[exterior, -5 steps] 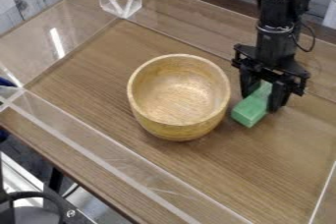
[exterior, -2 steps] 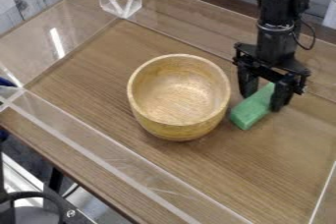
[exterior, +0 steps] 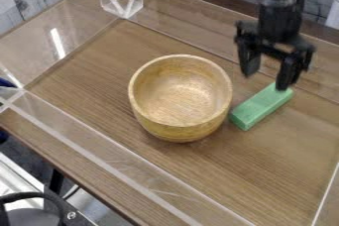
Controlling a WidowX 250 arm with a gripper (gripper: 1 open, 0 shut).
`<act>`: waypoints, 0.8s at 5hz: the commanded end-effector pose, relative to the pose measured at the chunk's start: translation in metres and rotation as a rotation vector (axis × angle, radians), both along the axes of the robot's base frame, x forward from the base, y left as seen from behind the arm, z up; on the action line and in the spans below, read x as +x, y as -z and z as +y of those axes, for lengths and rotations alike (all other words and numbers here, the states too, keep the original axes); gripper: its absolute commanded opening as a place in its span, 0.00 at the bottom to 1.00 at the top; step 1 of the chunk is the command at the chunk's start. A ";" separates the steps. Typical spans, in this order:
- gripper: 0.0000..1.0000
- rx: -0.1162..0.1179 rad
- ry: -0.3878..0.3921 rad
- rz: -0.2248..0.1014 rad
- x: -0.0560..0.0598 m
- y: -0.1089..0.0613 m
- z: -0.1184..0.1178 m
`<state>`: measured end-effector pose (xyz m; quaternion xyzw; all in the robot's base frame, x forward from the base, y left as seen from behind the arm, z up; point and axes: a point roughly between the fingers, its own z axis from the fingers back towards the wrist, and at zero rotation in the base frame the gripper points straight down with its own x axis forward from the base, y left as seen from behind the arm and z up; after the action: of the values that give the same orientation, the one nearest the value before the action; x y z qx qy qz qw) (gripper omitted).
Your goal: Remove the green block from inside the brown bowl and put it on the table
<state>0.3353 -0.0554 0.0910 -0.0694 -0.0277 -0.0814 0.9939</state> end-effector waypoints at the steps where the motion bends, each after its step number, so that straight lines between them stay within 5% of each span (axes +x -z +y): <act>1: 1.00 -0.009 -0.025 -0.163 0.009 -0.067 0.014; 2: 1.00 -0.011 -0.036 -0.212 0.009 -0.102 0.027; 4: 1.00 -0.005 0.001 -0.171 0.006 -0.073 0.013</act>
<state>0.3369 -0.0420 0.1482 -0.0671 -0.0857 -0.0841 0.9905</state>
